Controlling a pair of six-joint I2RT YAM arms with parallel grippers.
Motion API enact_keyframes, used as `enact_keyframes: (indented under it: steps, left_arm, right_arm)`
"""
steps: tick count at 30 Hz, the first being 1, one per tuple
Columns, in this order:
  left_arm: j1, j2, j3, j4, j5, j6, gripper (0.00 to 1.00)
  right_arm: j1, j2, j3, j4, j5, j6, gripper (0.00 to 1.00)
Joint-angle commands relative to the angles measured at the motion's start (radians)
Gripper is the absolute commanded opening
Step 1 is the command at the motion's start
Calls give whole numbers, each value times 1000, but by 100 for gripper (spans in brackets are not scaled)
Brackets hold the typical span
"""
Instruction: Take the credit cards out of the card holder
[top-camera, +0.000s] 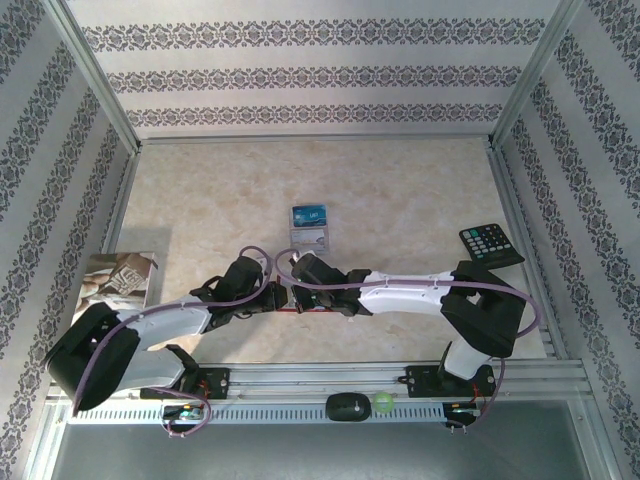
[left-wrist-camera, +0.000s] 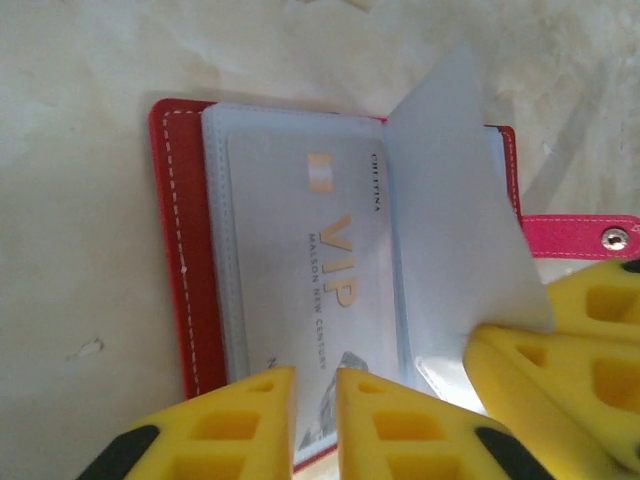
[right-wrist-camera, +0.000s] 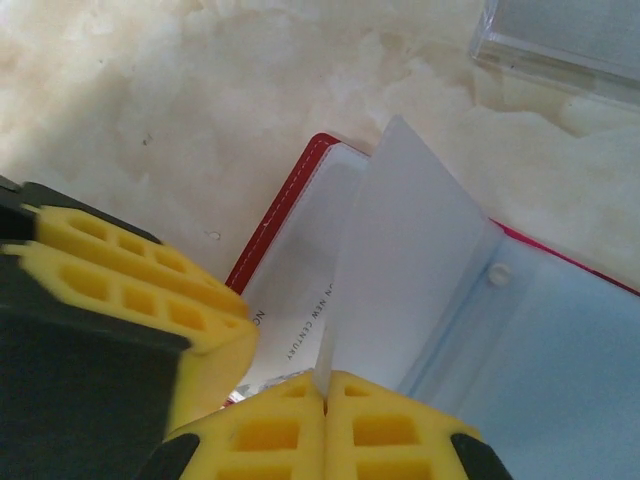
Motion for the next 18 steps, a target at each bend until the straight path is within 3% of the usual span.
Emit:
enact_keyframes:
  steps: [1, 6, 11, 18]
  left_arm:
    - [-14, 38, 25, 96, -27, -18, 15]
    - [-30, 84, 44, 93, -46, -23, 0]
    - [-33, 114, 24, 77, -47, -56, 0]
    - [-39, 114, -11, 87, -9, -90, 0]
  right_arm:
    - [-3, -23, -22, 44, -8, 42, 0]
    - [-3, -26, -41, 46, -8, 57, 0]
    - [-3, -33, -64, 38, 13, 85, 0]
    - [-9, -86, -126, -78, 139, 220, 0]
